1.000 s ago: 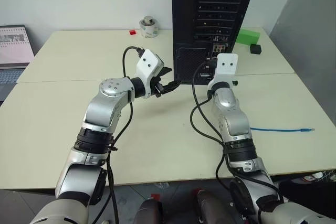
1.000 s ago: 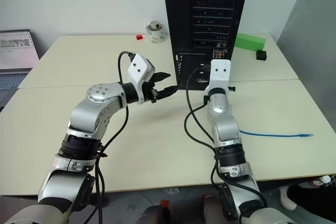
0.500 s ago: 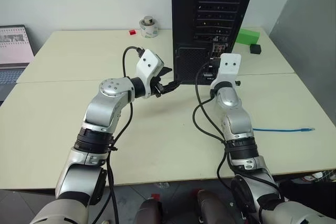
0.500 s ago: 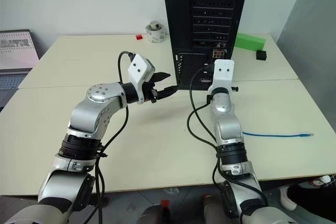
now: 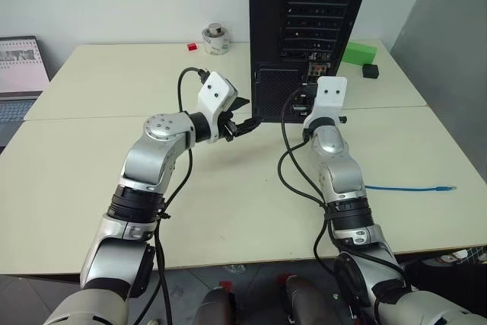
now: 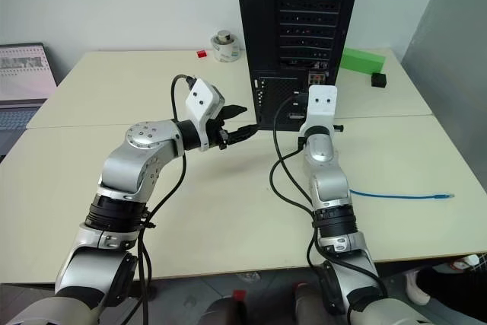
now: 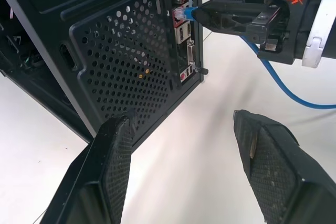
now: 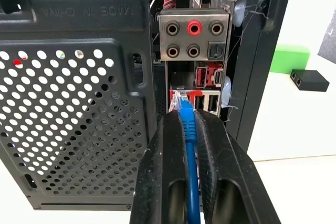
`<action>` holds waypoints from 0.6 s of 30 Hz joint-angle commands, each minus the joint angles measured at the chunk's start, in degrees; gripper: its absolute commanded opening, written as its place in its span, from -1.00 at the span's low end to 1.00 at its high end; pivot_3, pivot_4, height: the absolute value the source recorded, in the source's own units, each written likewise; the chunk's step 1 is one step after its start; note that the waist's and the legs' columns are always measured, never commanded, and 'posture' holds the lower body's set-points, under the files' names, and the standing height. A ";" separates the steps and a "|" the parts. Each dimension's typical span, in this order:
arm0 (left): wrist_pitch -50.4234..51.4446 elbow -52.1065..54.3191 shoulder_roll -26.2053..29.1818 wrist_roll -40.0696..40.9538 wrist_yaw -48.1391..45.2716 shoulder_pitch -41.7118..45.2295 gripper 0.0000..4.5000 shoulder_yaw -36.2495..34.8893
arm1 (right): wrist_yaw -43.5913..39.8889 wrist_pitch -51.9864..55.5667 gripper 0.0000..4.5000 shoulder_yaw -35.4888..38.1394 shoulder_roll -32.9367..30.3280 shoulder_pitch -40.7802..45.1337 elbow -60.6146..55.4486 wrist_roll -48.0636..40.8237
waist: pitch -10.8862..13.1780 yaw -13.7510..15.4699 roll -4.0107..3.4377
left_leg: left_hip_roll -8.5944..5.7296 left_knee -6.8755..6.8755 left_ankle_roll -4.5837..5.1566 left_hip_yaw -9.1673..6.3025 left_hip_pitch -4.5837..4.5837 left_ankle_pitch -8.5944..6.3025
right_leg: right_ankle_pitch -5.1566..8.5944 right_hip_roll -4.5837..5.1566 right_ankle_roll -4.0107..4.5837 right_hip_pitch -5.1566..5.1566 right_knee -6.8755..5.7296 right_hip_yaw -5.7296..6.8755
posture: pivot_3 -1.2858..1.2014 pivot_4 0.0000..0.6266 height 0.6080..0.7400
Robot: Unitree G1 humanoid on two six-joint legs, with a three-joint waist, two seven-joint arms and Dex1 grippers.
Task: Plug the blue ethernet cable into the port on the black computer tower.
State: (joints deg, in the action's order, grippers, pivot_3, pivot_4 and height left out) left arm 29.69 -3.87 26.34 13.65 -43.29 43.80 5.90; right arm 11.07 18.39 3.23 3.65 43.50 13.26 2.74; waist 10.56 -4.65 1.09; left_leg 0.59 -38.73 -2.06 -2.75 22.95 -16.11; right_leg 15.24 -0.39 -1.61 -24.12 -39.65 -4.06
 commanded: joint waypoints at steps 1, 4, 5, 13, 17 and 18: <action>-0.84 2.08 0.41 0.24 -0.16 0.50 0.39 -1.11 | -0.38 -1.43 -1.00 -0.16 -0.02 1.05 -0.98 -0.46 | 0.00 0.00 0.00 | 0.00 0.00 0.00 0.00 0.00 0.00 | 0.00 0.00 0.00 0.00 0.00 0.00 | 0.03 -0.52 1.00; -0.84 2.04 0.36 0.28 -0.24 0.62 0.39 -1.06 | -0.33 -1.76 -1.00 -0.06 -0.21 1.22 -0.48 -0.38 | 0.00 0.00 0.00 | 0.00 0.00 0.00 0.00 0.00 0.00 | 0.00 0.00 0.00 0.00 0.00 0.00 | 0.03 -0.52 1.00; -0.85 2.04 0.36 0.29 -0.27 0.63 0.39 -1.05 | -0.34 -1.83 -1.00 -0.03 -0.27 1.27 -0.33 -0.38 | 0.00 0.00 0.00 | 0.00 0.00 0.00 0.00 0.00 0.00 | 0.00 0.00 0.00 0.00 0.00 0.00 | 0.03 -0.52 1.00; -0.83 2.07 0.36 0.33 -0.33 0.76 0.39 -1.07 | -0.34 -2.16 -1.00 -0.15 -0.44 1.21 0.24 -0.27 | 0.00 0.00 0.00 | 0.00 0.00 0.00 0.00 0.00 0.00 | 0.00 0.00 0.00 0.00 0.00 0.00 | 0.03 -0.52 1.00; -0.77 2.21 0.42 0.34 -0.34 0.67 0.39 -1.09 | -0.20 -2.21 -1.00 -0.15 -0.44 1.16 0.25 -0.20 | 0.00 0.00 0.00 | 0.00 0.00 0.00 0.00 0.00 0.00 | 0.00 0.00 0.00 0.00 0.00 0.00 | 0.03 -0.52 1.00; -0.74 2.22 0.41 0.34 -0.32 0.68 0.39 -1.08 | -0.18 -2.25 -1.00 -0.13 -0.48 1.18 0.30 -0.18 | 0.00 0.00 0.00 | 0.00 0.00 0.00 0.00 0.00 0.00 | 0.00 0.00 0.00 0.00 0.00 0.00 | 0.03 -0.52 1.00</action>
State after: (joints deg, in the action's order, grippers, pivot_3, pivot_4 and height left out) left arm 29.69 -3.87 26.34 13.69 -43.39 43.81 5.90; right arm 11.11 17.76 3.23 3.37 43.50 14.48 2.78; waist 10.56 -4.65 1.09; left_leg 0.59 -38.73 -2.06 -2.75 22.95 -16.11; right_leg 15.24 -0.39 -1.61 -24.12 -39.65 -4.06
